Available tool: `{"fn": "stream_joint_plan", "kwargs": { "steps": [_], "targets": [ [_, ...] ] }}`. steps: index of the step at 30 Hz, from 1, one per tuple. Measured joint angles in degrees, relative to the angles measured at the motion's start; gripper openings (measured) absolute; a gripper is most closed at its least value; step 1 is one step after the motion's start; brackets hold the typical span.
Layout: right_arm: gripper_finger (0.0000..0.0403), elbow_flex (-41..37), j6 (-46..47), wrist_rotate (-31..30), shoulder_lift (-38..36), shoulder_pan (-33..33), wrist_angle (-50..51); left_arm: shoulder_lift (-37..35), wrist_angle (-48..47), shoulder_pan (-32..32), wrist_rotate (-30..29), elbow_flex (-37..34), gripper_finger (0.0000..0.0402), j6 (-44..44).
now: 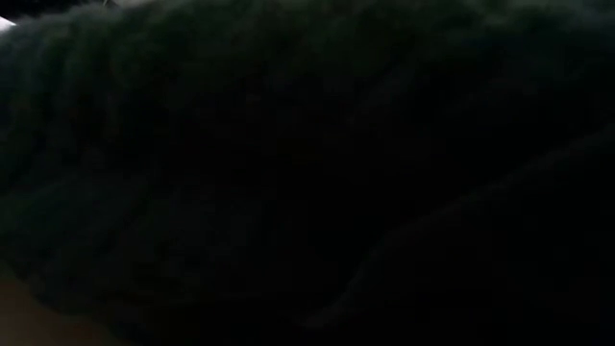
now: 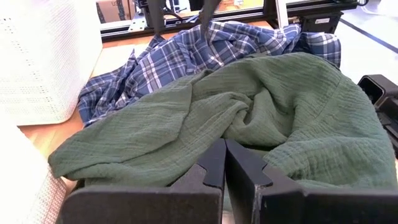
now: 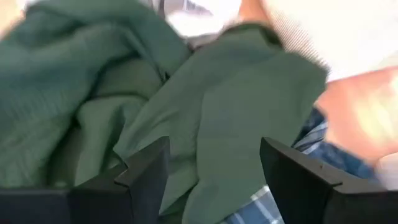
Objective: Sort clothes
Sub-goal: Put the green shirt into the right white bin
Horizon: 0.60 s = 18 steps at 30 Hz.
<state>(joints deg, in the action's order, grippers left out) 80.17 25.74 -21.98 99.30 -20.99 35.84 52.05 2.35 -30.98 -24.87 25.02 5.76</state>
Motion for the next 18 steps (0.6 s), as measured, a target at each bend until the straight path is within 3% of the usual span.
{"fn": "stream_joint_plan", "kwargs": {
  "steps": [10, 18],
  "targets": [
    [0.025, 0.0, 2.6, 2.6, 8.6, 0.1, 0.5, 0.0, 0.0, 0.0, 0.0, 0.0, 0.0001, 0.2],
    [0.025, 0.0, 4.6, 1.5, 10.6, 0.9, 2.8, 0.0, -0.1, 0.0, 0.0, 0.0, 0.0001, 0.2]
  ]
}}
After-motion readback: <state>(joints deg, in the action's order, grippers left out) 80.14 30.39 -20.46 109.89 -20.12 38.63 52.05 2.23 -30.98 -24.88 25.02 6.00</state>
